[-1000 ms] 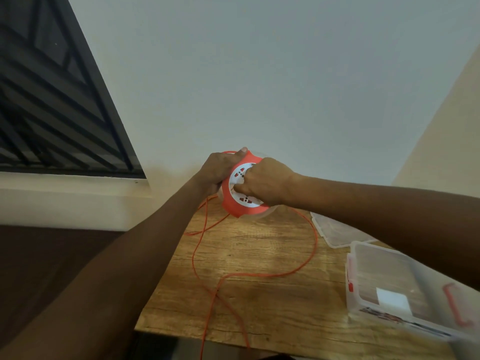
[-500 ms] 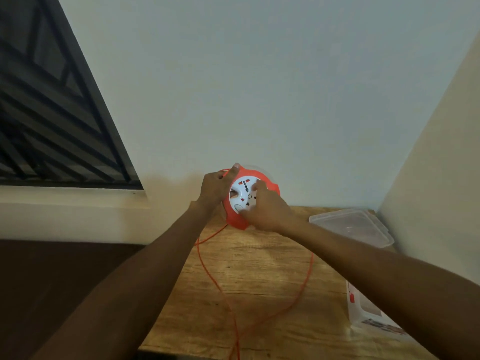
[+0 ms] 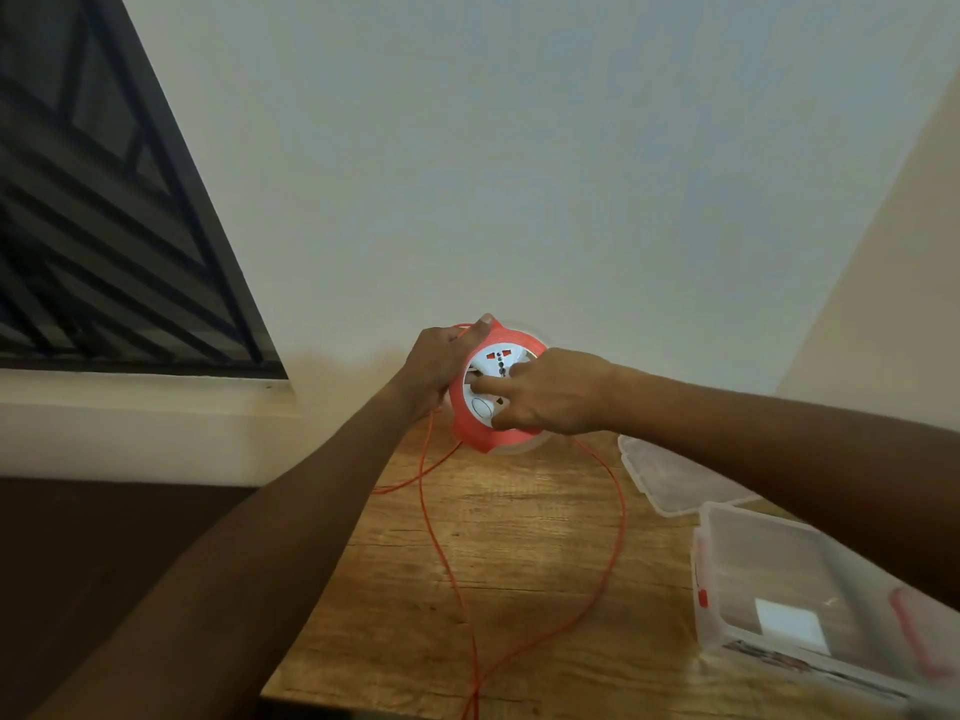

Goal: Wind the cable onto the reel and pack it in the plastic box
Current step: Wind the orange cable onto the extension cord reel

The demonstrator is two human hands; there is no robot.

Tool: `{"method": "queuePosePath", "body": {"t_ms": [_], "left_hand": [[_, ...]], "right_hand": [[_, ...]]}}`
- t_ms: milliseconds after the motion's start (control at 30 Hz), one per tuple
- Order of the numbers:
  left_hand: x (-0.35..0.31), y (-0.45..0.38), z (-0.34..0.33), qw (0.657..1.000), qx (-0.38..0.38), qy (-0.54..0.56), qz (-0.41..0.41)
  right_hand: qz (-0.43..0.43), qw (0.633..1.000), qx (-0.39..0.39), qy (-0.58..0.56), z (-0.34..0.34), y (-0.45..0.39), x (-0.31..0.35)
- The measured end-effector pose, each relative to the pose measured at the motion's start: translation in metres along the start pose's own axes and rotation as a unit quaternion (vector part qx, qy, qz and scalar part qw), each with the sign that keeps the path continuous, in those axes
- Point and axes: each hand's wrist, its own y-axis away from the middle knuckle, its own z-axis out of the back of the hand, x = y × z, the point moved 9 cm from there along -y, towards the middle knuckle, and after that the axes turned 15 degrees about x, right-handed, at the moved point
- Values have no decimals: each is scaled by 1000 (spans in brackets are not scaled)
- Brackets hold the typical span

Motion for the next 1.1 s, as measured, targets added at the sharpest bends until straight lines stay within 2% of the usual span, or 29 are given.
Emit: {"method": "queuePosePath", "body": {"t_ms": [300,467,600,767,833,900,1000,1100], "left_hand": [[3,-4,-10,998,55,-6,11],[-2,-5,-16,997,78,-26,4],[0,-5,-13,998,61,-9,0],[-1,2,-9,1000,-2,6,-7],[2,7,-6,999,-40,32,-7],[6,11,-4,995,-79,61,-3],[14,12,-3,983,-130,128,5],[15,11,-2,985,-140,99,8]], "right_hand": [[6,996,82,35,-1,-7,2],[7,992,100,70,-5,-14,6],[-14,997,47,68,0,-15,3],[-83,995,-36,-32,2,-14,-8],[-124,986,-46,-98,-8,-16,-17],[-198,958,-75,-195,-12,-13,-34],[-322,856,-84,-395,-30,-5,-58],[-334,783,-58,-521,-44,-7,-53]]}}
